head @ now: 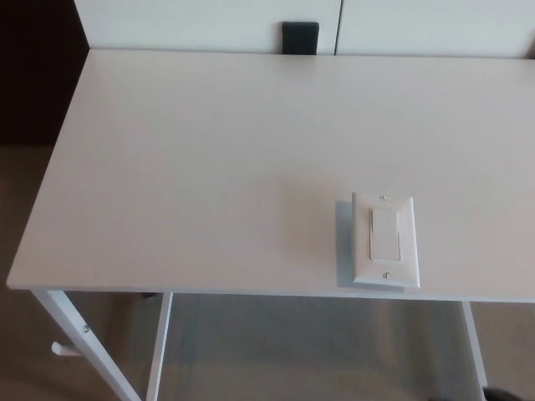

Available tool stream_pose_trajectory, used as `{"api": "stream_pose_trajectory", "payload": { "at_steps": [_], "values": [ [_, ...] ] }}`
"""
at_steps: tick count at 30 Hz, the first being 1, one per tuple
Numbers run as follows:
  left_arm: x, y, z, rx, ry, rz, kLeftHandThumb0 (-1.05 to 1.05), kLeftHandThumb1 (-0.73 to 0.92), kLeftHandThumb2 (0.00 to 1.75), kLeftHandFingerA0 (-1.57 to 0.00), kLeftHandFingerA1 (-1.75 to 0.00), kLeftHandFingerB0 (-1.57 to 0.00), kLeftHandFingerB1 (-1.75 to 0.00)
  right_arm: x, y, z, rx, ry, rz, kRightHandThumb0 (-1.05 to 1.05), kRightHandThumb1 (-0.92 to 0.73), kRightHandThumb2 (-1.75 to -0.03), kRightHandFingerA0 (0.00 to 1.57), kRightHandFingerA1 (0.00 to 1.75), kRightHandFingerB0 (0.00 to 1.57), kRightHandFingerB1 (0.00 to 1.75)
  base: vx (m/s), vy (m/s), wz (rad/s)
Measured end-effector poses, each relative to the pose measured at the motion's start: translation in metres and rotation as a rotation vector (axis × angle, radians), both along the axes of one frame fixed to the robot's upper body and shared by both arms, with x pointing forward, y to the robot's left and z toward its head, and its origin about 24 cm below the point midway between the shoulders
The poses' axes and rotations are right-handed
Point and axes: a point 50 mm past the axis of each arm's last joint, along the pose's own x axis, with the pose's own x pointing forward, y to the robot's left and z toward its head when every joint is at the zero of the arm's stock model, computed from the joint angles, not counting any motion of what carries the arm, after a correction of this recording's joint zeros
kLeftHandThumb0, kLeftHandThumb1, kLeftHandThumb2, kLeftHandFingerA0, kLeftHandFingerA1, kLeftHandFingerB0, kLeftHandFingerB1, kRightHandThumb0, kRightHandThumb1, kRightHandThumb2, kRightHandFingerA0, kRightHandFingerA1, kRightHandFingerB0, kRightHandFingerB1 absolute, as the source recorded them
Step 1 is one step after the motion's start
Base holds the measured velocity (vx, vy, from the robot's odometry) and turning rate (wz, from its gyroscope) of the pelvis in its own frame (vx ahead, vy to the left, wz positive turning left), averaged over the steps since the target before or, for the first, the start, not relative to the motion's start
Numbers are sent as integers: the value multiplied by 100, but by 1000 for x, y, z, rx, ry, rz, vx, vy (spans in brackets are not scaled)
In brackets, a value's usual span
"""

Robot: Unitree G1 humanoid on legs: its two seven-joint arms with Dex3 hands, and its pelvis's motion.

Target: The robot walk towards a table in front and then clicks the light switch button using the right hand's index finger

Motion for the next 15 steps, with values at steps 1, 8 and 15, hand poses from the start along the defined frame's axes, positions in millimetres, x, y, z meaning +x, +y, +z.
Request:
{"api": "stream_pose_trajectory", "payload": {
  "at_steps": [1,8,15],
  "values": [
    [0,0,0,0,0,0,-40,48,72,-56,-52,-34,-44,1,-2,-5,5,12,-10,-35,-42,-96,4,53,0,47,0,0,0],
    [1,-1,0,-1,-4,-1,-40,48,72,-57,-53,-34,-45,9,-23,-44,69,120,-138,-36,-49,-102,3,52,0,48,0,0,0],
    [4,-1,1,0,-12,-4,-32,57,57,-59,-43,-37,-35,13,-37,-61,153,170,-240,-36,-49,-102,2,52,0,48,0,0,0]
  ]
}}
